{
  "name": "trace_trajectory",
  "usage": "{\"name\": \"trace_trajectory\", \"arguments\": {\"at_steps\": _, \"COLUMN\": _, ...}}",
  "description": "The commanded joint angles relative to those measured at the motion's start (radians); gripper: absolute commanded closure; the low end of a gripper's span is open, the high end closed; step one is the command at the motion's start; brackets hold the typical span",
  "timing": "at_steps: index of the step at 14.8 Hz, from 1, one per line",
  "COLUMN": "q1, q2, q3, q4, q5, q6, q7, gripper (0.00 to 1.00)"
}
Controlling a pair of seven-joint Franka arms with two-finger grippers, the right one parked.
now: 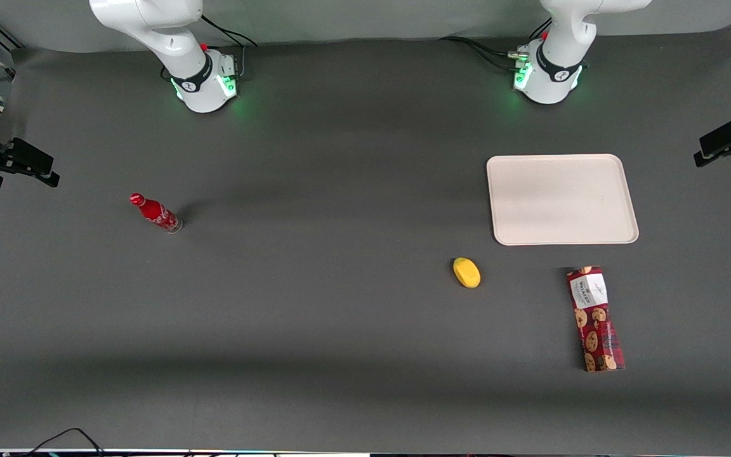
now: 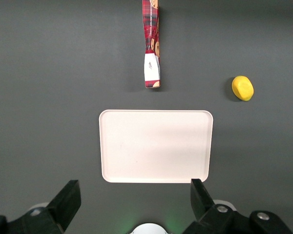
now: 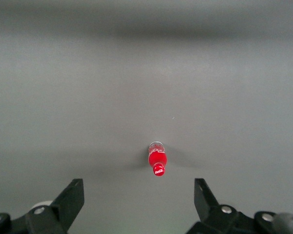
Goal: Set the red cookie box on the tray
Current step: 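Move the left gripper down toward the red plaid cookie box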
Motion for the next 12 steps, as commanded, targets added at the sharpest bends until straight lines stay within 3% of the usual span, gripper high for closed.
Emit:
{"name": "trace_trajectory", "arguments": {"at_steps": 1, "q1": -0.006, "q2": -0.016, "q3": -0.004, "q4": -0.032, "q5": 0.009, "q6": -0.006, "q7": -0.009, "gripper": 0.00}}
{"name": "trace_trajectory", "arguments": {"at_steps": 6, "q1": -0.002, "q2": 0.019, "q3": 0.001, "q4": -0.033, "q5": -0.009, "q6": 0.078, "q7": 0.000, "gripper": 0.00}}
{"name": "trace_trajectory", "arguments": {"at_steps": 12, "q1": -0.003, "q2": 0.312, "q3": 0.003, "q4": -0.033, "q5": -0.019, "q6": 0.371, "q7": -0.006, "gripper": 0.00}}
